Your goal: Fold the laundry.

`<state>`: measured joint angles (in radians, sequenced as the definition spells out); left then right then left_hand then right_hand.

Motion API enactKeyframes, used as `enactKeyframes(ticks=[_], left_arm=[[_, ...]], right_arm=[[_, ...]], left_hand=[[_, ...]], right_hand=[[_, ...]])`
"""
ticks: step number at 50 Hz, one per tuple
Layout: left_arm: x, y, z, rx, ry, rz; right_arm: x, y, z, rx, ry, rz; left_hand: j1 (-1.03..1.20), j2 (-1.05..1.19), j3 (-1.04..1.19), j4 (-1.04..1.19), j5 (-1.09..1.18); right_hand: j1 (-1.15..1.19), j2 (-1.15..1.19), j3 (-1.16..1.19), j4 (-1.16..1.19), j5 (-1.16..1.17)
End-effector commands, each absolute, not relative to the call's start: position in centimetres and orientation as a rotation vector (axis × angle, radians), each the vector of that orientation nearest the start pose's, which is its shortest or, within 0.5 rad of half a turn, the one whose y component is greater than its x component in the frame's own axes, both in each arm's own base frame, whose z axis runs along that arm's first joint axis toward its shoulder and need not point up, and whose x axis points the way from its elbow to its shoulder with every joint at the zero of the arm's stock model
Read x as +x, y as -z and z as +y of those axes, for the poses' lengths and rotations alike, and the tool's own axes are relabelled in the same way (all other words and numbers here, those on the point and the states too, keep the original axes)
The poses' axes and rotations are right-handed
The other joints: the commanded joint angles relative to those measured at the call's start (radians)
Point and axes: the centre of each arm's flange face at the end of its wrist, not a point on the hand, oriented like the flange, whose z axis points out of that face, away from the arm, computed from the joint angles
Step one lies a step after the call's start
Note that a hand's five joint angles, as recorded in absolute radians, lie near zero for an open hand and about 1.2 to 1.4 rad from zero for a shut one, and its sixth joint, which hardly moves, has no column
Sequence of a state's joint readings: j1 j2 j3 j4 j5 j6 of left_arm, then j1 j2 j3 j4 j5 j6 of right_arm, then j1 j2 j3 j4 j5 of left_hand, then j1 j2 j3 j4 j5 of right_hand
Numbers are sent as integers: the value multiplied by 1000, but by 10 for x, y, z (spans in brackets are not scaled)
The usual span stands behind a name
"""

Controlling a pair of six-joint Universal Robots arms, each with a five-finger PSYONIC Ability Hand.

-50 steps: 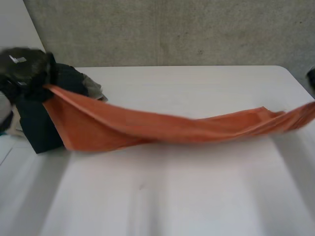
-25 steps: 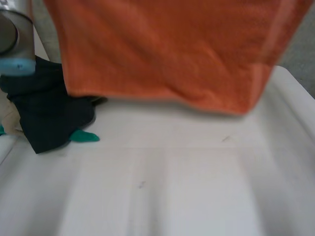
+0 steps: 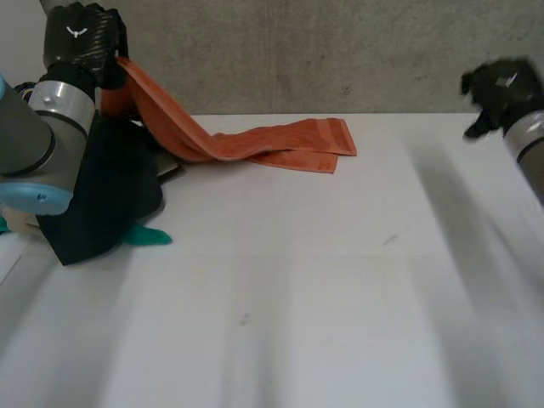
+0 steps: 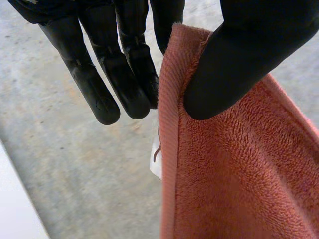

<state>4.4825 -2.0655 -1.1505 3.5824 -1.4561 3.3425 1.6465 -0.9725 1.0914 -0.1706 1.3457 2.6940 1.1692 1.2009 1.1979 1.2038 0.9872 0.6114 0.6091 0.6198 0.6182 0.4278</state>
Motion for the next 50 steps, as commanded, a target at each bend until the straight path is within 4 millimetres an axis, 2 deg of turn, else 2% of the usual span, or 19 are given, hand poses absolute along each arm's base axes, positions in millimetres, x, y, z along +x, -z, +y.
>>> enactKeyframes(ticks=[1,6,7,10,14,17,21,27,28,31,33,35,38,42,43,46,47,50], left_arm=[[-248,-326,-355,728,2715,1718],[-249,-350,-321,846,2741,1628],[-249,-358,-309,876,2753,1605],[-248,-372,-293,899,2775,1567],[-245,-398,-261,903,2820,1508],[-244,-409,-246,905,2845,1479],[-242,-431,-217,903,2906,1410],[-237,-454,-192,864,2984,1329],[-236,-460,-187,848,3000,1313],[-233,-467,-183,817,3016,1294],[-230,-472,-180,788,3022,1286],[-228,-473,-180,771,3021,1292],[-224,-473,-183,737,3004,1313],[-216,-468,-195,688,2949,1347],[-211,-466,-200,662,2919,1370],[-201,-459,-210,626,2861,1434],[-194,-452,-217,602,2808,1490],[-183,-438,-229,575,2720,1597]], right_arm=[[193,-221,-415,-845,2085,2225],[211,-223,-408,-753,1992,2177],[219,-223,-406,-727,1963,2152],[235,-218,-400,-707,1907,2122],[268,-203,-387,-690,1810,2075],[284,-196,-383,-680,1789,2037],[317,-181,-377,-645,1758,1981],[344,-156,-371,-604,1749,2002],[353,-146,-365,-622,1728,2014],[365,-133,-354,-658,1693,2021],[369,-126,-350,-668,1688,2035],[366,-126,-353,-639,1707,2056],[349,-140,-364,-538,1806,2123],[310,-186,-380,-476,1976,2163],[292,-215,-381,-527,2061,2159],[265,-252,-376,-688,2176,2150],[250,-274,-368,-836,2240,2125],[231,-304,-354,-1067,2328,2081]], left_hand=[[227,195,198,192,235],[227,195,198,192,235],[227,195,198,192,235],[227,195,198,192,235],[227,195,198,192,235],[227,195,198,192,235],[227,195,198,192,235],[227,195,198,192,235],[227,195,198,192,235],[227,195,198,192,235],[227,195,198,192,235],[227,195,198,192,235],[227,195,198,192,235],[227,195,198,192,235],[227,195,198,192,235],[227,195,198,192,235],[227,195,198,192,235],[227,195,198,192,235]], right_hand=[[-237,-235,-245,-244,-228],[-284,-282,-293,-291,-275],[-284,-282,-293,-291,-275],[-284,-282,-293,-291,-275],[-290,-288,-298,-297,-281],[-305,-302,-313,-311,-296],[-322,-320,-331,-329,-313],[-319,-317,-328,-326,-310],[-319,-317,-328,-326,-310],[-267,-265,-275,-274,-258],[195,197,187,188,204],[782,784,773,775,791],[785,787,777,778,794],[785,787,777,778,794],[785,787,777,778,794],[785,787,777,778,794],[785,787,777,778,794],[785,787,777,778,794]])
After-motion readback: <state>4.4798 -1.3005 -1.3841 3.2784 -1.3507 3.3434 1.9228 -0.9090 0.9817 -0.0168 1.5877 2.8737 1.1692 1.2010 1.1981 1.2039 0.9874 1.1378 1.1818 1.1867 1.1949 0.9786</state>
